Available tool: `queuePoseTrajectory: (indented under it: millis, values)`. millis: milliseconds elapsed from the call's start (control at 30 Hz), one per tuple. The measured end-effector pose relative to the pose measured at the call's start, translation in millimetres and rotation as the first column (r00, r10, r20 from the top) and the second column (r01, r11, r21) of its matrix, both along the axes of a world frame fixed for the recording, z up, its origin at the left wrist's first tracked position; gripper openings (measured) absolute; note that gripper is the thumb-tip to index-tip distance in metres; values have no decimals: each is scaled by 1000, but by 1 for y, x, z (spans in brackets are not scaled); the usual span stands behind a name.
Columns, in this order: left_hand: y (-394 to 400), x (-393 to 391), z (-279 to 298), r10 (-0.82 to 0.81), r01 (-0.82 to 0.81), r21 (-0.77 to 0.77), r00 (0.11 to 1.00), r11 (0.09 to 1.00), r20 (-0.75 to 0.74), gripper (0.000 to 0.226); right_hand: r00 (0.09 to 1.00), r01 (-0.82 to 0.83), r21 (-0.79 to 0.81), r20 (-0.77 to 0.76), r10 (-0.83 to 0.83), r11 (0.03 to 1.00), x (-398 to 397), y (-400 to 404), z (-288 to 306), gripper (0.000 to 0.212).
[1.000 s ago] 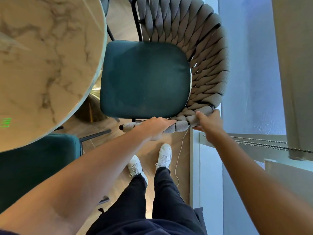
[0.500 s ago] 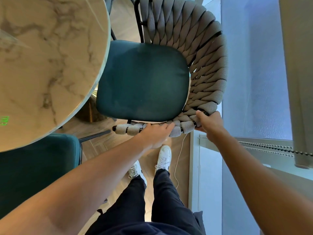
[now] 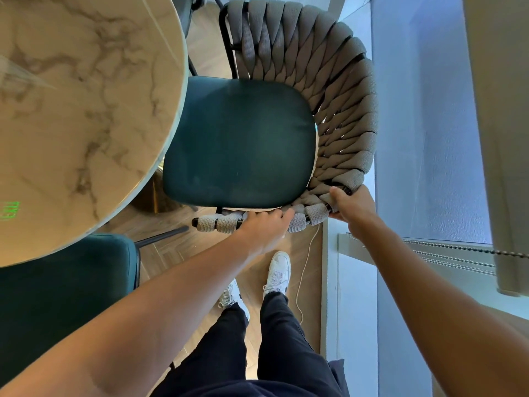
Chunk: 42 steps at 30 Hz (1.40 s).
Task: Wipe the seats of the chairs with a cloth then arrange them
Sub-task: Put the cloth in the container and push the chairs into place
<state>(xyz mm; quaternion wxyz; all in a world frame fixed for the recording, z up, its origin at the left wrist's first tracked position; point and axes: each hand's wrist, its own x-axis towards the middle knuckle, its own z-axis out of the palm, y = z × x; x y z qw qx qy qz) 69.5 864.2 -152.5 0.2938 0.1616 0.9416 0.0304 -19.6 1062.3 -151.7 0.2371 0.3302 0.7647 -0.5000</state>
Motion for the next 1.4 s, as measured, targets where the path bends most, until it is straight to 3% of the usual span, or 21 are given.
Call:
queuePoseTrajectory:
  millis: [167,333,467,633,767,933,1067,1300,1400]
  values:
    - [-4,7,-2,15,-15,34,1000,999,-6,51,1000,-12,-7,10,12,1000,8,0,1,46]
    - [-14,15,-4,115,-109,183,993,977,-23,56,999,-20,24,50,19,1000,15,-8,6,55]
    - [-35,32,1,224,-189,312,971,931,-81,56,986,-167,102,34,165,981,46,-23,28,48]
    - [-65,52,27,281,-250,288,957,924,-72,46,950,-307,123,99,296,944,90,-39,49,53]
    - [-93,79,51,340,-318,218,938,923,-71,33,835,-548,95,126,536,831,132,-73,70,35]
    - [-136,144,77,431,-410,175,897,895,-100,34,647,-760,-20,64,759,650,186,-131,87,23]
    - [-178,214,96,557,-538,188,828,822,-65,34,534,-843,-72,1,845,533,238,-185,96,16]
    - [-252,384,129,708,-683,212,703,699,-73,29,413,-899,-166,-17,911,405,368,-269,112,16]
    - [-286,457,130,755,-732,209,654,649,-54,31,342,-933,-139,-64,938,331,417,-299,114,16]
